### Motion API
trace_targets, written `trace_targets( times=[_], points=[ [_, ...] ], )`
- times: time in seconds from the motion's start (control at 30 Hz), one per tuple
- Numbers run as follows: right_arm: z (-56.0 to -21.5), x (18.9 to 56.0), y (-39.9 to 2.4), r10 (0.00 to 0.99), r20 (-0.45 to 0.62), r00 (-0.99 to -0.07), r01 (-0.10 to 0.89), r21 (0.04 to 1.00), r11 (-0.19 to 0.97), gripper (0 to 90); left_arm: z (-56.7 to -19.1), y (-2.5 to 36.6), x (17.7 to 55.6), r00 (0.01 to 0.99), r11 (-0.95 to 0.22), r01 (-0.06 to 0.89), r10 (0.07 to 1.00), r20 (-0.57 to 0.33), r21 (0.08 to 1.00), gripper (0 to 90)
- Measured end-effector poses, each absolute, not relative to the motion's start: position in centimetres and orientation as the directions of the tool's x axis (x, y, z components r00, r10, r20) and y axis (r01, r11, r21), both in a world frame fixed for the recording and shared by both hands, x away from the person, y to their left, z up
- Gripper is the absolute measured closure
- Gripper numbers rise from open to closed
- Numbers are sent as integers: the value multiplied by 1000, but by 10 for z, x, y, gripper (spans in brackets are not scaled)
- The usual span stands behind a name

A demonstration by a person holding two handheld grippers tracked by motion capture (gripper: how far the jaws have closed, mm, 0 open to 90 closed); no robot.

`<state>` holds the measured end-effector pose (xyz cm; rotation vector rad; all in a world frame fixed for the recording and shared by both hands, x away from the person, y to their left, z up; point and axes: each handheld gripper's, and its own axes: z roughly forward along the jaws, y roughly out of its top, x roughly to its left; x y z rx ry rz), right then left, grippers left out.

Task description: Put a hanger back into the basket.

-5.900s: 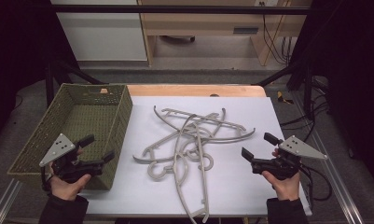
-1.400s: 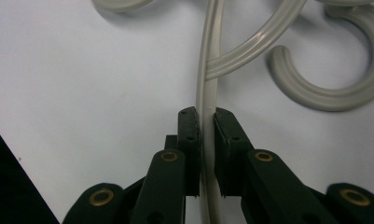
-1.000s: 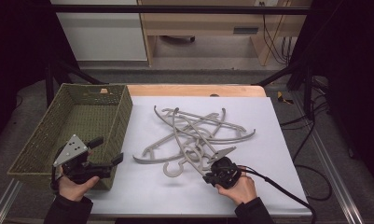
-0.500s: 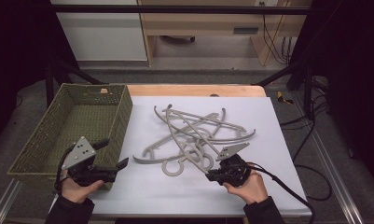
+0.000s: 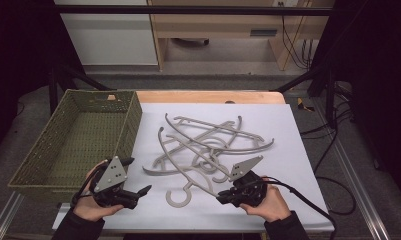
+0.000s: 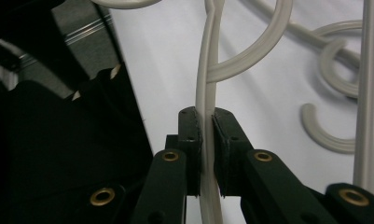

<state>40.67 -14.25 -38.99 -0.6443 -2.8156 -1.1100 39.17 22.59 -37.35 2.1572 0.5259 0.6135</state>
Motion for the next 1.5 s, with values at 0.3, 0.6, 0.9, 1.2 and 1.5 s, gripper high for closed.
trace_targets(
  times=[0.3, 0.6, 0.9, 1.2, 1.5],
  points=[
    [-394, 404, -136, 278, 248, -928, 372, 636, 676, 824, -385, 205, 388, 835, -718, 73, 423, 351, 692, 94],
    [-398, 403, -128, 210, 277, -938, 342, 628, 700, 824, -396, 191, 384, 842, -805, -43, 290, 455, 592, 194],
    [-398, 401, -125, 177, 301, -937, 333, 619, 711, 824, -407, 182, 378, 816, -844, -175, 163, 554, 507, 354],
    [-398, 398, -123, 139, 318, -938, 316, 616, 722, 823, -413, 182, 377, 803, -860, -231, 95, 588, 455, 554],
    [-397, 397, -123, 120, 316, -941, 299, 615, 730, 823, -414, 184, 376, 803, -861, -261, 58, 593, 437, 671]
  ],
)
